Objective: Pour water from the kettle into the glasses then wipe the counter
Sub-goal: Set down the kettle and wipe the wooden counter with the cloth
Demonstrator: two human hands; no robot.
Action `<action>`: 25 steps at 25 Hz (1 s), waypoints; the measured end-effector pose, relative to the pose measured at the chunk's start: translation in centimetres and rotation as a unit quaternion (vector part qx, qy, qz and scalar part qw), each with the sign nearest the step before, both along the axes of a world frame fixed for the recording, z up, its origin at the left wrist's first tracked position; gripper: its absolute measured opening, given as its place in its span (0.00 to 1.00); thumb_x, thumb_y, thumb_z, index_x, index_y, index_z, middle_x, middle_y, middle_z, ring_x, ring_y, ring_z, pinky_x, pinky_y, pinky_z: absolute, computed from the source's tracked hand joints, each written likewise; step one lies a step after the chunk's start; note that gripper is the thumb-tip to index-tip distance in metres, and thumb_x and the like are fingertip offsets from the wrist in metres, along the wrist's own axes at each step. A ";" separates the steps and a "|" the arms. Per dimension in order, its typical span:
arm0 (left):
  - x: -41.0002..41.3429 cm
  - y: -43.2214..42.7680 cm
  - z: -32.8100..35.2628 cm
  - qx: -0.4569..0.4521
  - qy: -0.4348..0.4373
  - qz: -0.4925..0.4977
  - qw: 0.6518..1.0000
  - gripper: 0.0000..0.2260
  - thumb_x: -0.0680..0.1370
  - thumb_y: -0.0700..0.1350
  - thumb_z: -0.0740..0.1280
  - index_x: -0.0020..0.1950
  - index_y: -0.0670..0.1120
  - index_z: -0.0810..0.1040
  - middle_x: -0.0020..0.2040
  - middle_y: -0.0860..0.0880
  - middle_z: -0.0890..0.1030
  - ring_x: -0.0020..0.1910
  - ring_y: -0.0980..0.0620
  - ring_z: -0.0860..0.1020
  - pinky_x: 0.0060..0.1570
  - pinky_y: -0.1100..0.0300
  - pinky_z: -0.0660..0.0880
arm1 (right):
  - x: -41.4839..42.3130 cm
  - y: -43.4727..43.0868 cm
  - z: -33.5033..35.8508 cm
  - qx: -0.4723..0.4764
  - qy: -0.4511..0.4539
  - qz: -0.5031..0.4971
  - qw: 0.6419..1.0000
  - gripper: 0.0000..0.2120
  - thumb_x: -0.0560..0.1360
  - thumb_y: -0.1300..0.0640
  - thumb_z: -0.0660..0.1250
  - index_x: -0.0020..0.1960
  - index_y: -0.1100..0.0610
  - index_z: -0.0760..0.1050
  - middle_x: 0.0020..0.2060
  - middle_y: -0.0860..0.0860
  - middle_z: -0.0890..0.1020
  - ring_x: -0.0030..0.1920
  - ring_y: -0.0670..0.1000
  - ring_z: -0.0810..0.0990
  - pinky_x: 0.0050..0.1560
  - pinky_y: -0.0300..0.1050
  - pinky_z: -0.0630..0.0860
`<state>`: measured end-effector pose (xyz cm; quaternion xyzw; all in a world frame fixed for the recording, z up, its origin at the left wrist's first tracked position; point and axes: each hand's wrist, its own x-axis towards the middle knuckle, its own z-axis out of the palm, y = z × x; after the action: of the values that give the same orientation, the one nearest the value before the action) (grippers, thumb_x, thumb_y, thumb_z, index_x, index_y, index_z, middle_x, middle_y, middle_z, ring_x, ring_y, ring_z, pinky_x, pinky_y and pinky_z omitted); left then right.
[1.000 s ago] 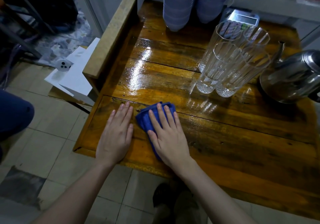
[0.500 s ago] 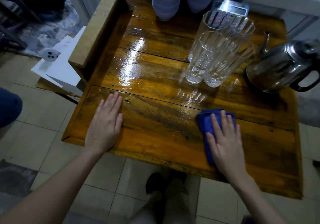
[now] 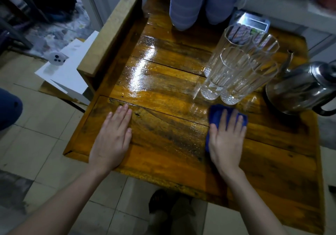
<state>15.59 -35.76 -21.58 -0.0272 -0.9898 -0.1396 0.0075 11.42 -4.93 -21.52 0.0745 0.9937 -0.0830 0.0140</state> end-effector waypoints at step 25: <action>0.0 0.1 0.3 0.013 -0.006 0.003 1.000 0.25 0.82 0.51 0.48 0.78 0.45 0.55 0.79 0.49 0.55 0.78 0.55 0.50 0.77 0.55 0.46 | 5.8 12.3 0.8 -0.024 -0.047 -0.032 0.998 0.35 0.78 0.35 0.42 0.80 0.52 0.49 0.80 0.53 0.47 0.79 0.55 0.46 0.76 0.62 0.50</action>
<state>15.59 -35.61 -21.27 -0.0236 -0.9881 -0.1521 0.0023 17.19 7.40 -20.70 0.1095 0.9868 -0.1035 0.0597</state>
